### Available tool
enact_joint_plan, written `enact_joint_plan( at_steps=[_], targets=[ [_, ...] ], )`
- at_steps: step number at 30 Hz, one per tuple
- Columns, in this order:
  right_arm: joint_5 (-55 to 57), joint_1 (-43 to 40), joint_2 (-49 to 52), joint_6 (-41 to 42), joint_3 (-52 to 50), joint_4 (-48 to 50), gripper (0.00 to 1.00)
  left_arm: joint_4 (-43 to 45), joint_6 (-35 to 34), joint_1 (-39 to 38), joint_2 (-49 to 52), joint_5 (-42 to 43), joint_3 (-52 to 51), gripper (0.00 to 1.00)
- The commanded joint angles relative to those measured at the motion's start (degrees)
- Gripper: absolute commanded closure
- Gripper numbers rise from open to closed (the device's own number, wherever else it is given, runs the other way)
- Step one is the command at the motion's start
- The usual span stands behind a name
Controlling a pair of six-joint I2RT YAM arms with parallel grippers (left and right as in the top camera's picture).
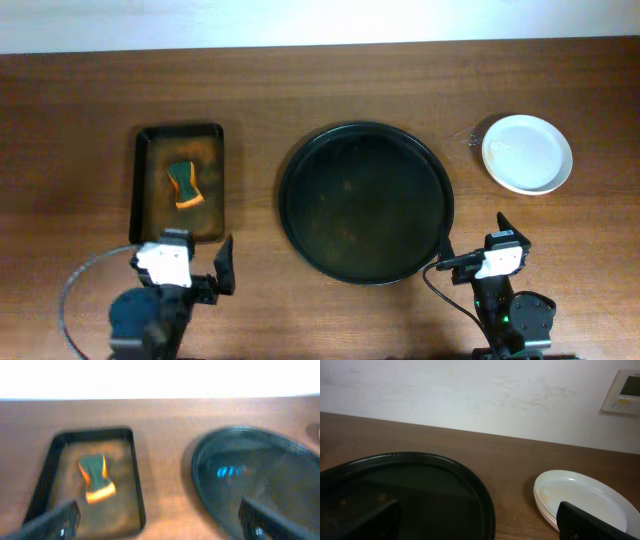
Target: Clean dirty plates on tray and stack at the side
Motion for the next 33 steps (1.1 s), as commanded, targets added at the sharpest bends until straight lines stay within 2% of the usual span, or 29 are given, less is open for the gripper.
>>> enact_joint_plan(
  at_steps=[1, 3, 5, 6, 7, 9, 33],
  targets=[
    [0.48, 0.37, -0.48, -0.57, -0.28, -0.37, 0.01, 15.61, 1.11, 0.26, -11.23, -0.72, -15.69, 0.01],
    [0.48, 0.37, -0.48, -0.57, -0.28, -0.37, 0.01, 26.64, 1.09, 0.26, -15.78, -1.66, -22.43, 0.01],
    [0.48, 0.37, -0.48, -0.57, -0.28, -0.37, 0.01, 37.07, 1.11, 0.26, -16.13, -4.72, -26.67, 0.01],
    [0.48, 0.37, -0.48, -0.57, -0.28, -0.39, 0.01, 37.81, 1.14, 0.26, -16.13, -5.18, -27.26, 0.01],
    [0.48, 0.37, -0.48, -0.57, -0.28, -0.39, 0.01, 36.48, 1.11, 0.26, -16.13, -5.6, -27.21, 0.01],
    [0.48, 0.37, -0.48, -0.57, -0.28, -0.39, 0.01, 26.71, 1.11, 0.26, -16.13, -5.66, -27.19, 0.01],
    [0.48, 0.37, -0.48, -0.57, -0.28, -0.39, 0.01, 27.04, 1.11, 0.26, -16.04, -5.62, -27.17, 0.01]
  ],
)
